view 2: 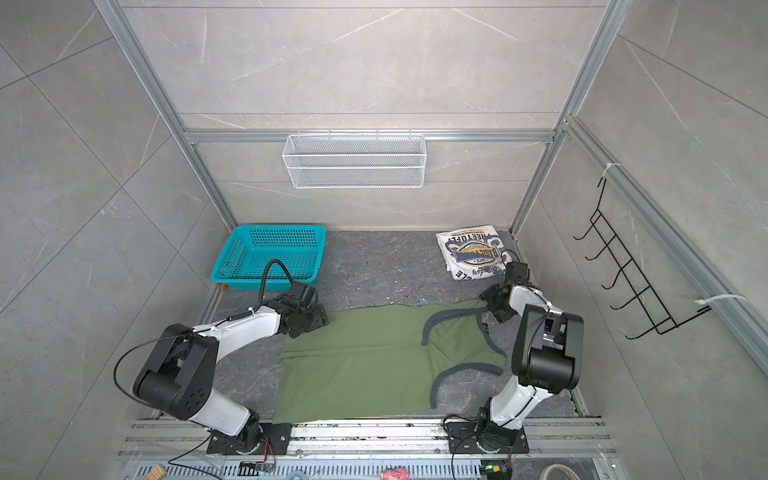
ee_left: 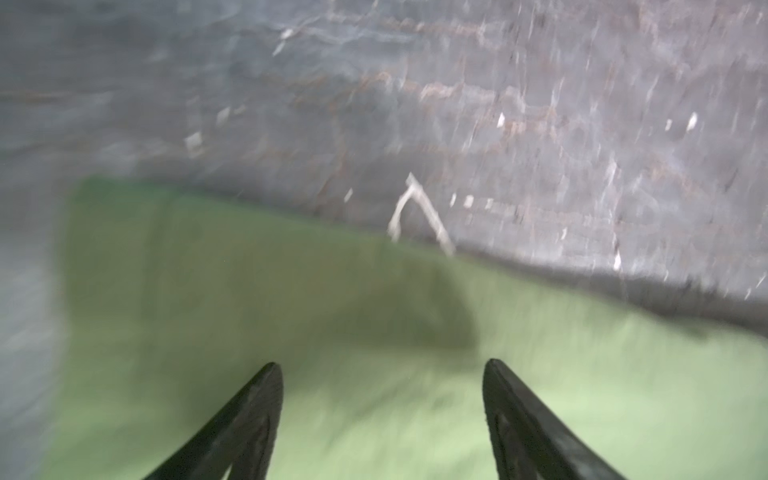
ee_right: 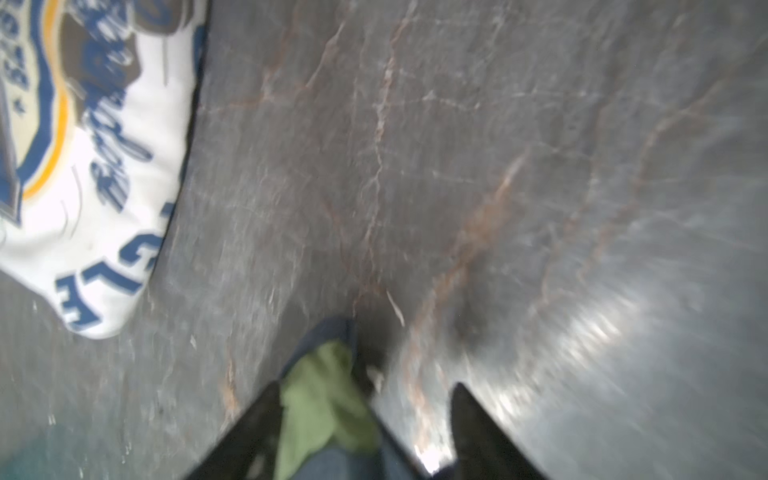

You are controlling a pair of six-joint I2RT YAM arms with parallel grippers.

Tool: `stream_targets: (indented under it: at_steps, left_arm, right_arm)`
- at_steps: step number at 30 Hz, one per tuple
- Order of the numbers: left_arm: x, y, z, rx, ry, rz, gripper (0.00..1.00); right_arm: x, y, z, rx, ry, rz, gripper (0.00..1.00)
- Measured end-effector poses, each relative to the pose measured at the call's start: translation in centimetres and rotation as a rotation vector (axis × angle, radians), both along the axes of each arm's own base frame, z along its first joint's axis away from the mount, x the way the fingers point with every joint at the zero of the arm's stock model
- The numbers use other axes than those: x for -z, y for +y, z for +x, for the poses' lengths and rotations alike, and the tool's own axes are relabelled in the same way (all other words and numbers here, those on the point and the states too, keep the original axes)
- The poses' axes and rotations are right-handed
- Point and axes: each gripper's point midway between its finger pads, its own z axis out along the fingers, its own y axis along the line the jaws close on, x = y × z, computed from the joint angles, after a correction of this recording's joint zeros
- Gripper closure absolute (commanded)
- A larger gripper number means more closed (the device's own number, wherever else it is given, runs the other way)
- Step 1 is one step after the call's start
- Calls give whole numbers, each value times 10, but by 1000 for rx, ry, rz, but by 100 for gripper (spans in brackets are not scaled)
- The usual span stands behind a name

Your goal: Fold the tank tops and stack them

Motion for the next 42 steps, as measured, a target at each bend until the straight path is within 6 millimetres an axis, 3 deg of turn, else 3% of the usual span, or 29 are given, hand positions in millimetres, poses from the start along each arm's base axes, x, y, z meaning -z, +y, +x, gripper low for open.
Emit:
stream_targets:
  at_steps: [5,7,9,11,14,19,21,25,30,37,42]
  left_arm:
    - [-54,10,-16,12,-94,15,17]
    - [-62,9,-23,23,-106,6,17]
    - [-59,7,-28,36,-89,7,19]
    - [-44,5,-33,49,-39,27,21]
    - [-18,1,-39,69,47,49,23]
    - [16,-6,-42,90,142,74,24]
    - [26,-7,-41,94,166,86,24]
    - [26,-19,-23,99,148,81,24]
    - [25,-36,4,105,106,66,24]
    - [21,-79,43,148,46,40,24]
    - [19,-102,67,162,25,19,23]
  right_arm:
    - [-53,12,-22,-69,-69,-59,25]
    - [-67,36,-30,-149,-104,-67,25]
    - [-69,78,-36,-279,-107,-61,25]
    - [-61,130,-41,-438,-88,-31,26]
    - [-38,183,-55,-600,-19,2,27]
    - [14,240,-71,-768,135,8,31]
    - [31,252,-70,-793,186,1,32]
    - [31,260,-47,-776,173,0,34]
    - [31,250,-23,-714,148,58,37]
    - [27,229,8,-621,110,110,37]
    - [25,196,31,-529,89,134,36]
